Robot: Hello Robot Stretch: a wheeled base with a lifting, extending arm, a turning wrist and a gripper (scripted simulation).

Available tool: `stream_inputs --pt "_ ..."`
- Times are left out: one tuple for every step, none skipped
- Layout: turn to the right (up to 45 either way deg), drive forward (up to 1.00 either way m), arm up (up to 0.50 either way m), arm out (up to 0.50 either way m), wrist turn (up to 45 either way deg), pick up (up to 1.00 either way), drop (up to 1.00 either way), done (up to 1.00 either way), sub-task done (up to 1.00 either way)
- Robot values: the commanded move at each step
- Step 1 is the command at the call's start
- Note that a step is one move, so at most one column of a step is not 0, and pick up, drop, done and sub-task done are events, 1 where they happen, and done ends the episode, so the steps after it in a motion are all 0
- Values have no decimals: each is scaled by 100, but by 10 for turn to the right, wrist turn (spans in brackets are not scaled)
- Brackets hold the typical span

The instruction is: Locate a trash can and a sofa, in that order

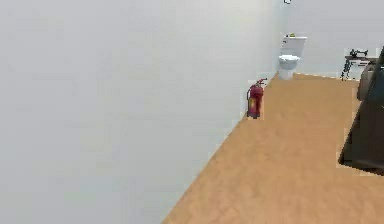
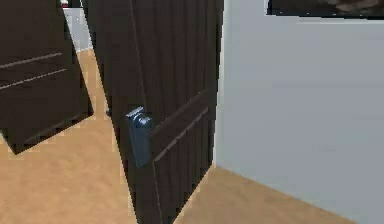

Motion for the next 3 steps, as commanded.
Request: stream_inputs --pt "300 0 0 0 0 0 0 0 0" --pt "0 90 0 0 0 0 0 0 0" --pt "450 0 0 0 0 0 0 0 0"
